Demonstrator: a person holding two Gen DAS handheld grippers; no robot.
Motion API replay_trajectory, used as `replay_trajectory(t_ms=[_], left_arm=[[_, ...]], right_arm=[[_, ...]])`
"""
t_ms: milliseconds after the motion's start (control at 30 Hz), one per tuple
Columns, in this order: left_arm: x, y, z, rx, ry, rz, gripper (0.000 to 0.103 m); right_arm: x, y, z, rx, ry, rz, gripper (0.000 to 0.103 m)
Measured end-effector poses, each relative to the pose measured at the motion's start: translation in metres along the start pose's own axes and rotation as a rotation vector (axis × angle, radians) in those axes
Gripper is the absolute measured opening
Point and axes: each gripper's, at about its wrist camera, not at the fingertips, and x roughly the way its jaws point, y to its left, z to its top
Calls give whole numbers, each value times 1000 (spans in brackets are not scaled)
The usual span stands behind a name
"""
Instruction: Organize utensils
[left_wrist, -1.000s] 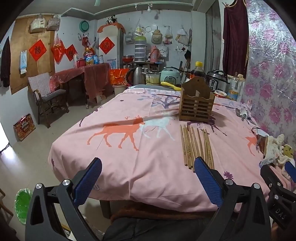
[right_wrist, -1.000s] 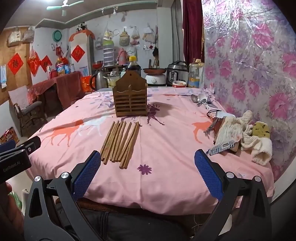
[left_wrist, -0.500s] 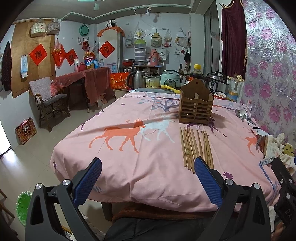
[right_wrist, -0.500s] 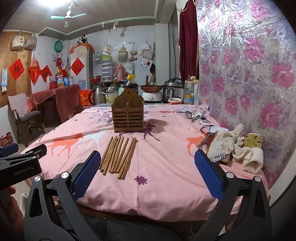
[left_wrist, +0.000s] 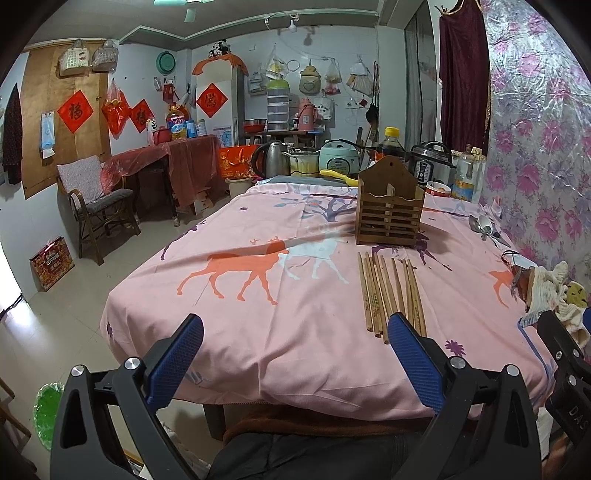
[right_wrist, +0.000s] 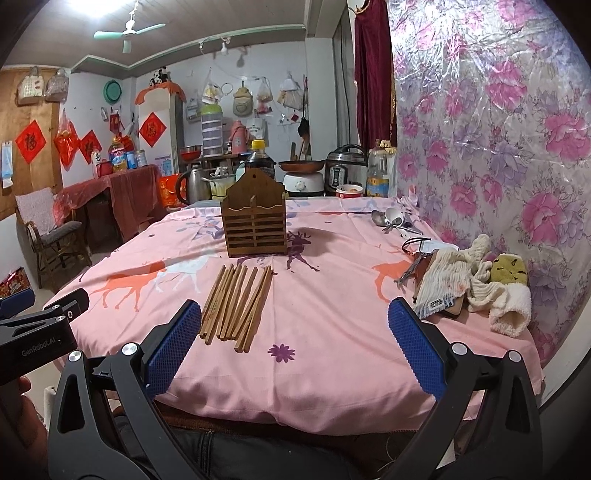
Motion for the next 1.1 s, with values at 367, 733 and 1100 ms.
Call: replay_trajectory(t_ms=[367, 733, 1100], left_arm=[[0, -1, -1, -1, 0, 1, 98], [0, -1, -2, -3, 0, 2, 98], [0, -1, -1, -1, 0, 2, 98]], right_arm=[[0, 1, 0, 0, -1, -1, 97], [0, 1, 0, 0, -2, -1, 97], [0, 2, 0, 0, -3, -1, 97]])
